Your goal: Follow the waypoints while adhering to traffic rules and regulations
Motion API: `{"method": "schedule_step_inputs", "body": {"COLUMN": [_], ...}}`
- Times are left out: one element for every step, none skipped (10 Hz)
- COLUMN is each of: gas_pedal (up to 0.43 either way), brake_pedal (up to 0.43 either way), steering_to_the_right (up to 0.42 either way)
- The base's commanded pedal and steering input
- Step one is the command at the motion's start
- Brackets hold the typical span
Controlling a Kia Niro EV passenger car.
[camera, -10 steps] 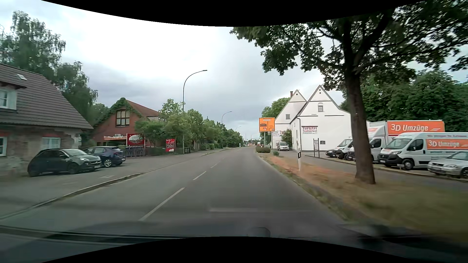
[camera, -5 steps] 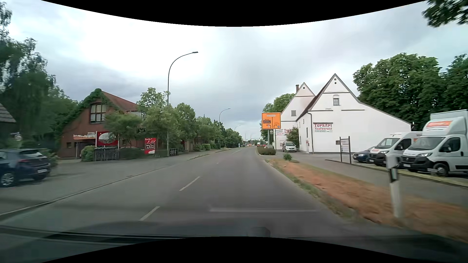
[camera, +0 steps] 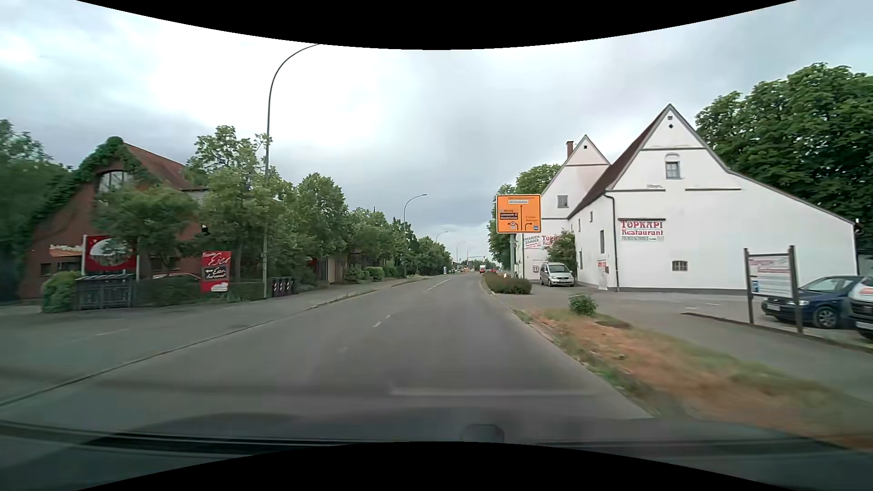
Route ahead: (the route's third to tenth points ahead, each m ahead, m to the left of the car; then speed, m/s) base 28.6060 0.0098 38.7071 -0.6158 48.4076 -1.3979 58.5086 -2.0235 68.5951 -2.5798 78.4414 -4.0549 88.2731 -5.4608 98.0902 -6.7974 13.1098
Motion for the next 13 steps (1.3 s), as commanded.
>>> {"method": "schedule_step_inputs", "body": {"gas_pedal": [0.157,0.157,0.157,0.157,0.157,0.157,0.157,0.157,0.157,0.157,0.157,0.157,0.157], "brake_pedal": [0.000,0.000,0.000,0.000,0.000,0.000,0.000,0.000,0.000,0.000,0.000,0.000,0.000], "steering_to_the_right": [0.000,0.000,0.000,0.000,0.000,0.001,0.002,0.002,0.004,0.005,0.005,0.005,0.005]}}
